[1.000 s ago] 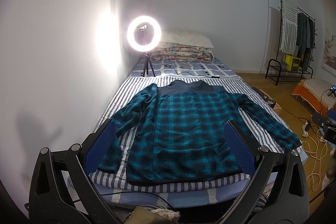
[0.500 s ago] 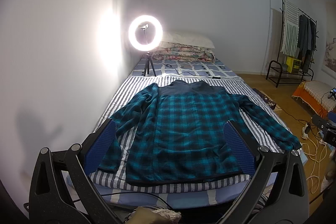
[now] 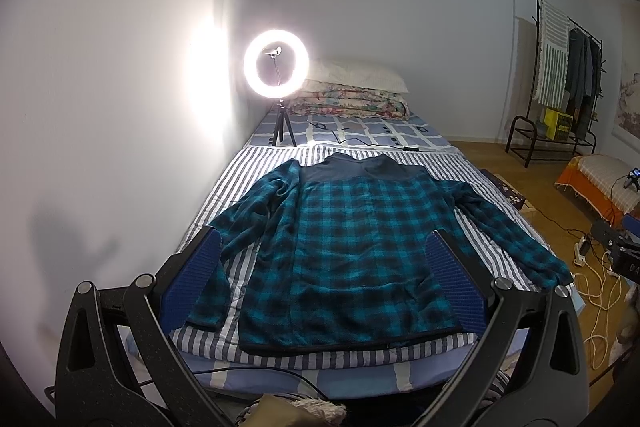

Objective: Fold large clothes

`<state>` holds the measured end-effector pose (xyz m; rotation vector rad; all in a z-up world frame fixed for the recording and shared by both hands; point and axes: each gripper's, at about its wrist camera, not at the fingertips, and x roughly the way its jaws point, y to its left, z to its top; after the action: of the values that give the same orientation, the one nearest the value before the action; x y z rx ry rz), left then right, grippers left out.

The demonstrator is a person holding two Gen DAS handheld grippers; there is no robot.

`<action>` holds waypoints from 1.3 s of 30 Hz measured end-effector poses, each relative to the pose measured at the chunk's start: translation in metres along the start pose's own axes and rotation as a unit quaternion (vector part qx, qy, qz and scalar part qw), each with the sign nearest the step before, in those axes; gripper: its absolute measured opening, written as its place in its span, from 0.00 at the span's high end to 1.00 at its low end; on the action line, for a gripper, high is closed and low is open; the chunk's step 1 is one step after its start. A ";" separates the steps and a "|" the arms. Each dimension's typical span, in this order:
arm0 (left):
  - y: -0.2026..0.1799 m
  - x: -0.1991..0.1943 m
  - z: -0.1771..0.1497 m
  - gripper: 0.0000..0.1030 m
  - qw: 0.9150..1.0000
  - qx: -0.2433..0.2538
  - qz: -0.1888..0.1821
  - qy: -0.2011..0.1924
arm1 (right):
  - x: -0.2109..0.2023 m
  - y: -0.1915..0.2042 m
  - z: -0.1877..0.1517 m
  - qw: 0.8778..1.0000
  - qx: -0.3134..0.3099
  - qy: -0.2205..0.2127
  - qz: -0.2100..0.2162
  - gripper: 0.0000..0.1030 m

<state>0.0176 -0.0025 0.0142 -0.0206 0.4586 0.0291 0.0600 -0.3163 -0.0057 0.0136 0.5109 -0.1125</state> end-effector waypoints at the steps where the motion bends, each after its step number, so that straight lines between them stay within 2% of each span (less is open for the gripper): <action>1: 0.000 0.000 0.000 0.00 1.000 0.000 0.000 0.000 | 0.000 0.001 -0.001 1.000 0.000 0.000 0.000 0.00; 24: 0.003 0.004 0.001 0.00 1.000 -0.002 0.000 0.000 | 0.000 0.005 -0.002 1.000 -0.009 -0.002 -0.007 0.00; 39: 0.022 0.013 -0.015 0.00 1.000 -0.009 0.016 0.003 | 0.004 0.009 -0.001 1.000 -0.016 -0.004 -0.004 0.00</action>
<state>0.0216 0.0192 -0.0051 -0.0316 0.4654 0.0649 0.0643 -0.3076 -0.0084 -0.0206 0.5048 -0.1113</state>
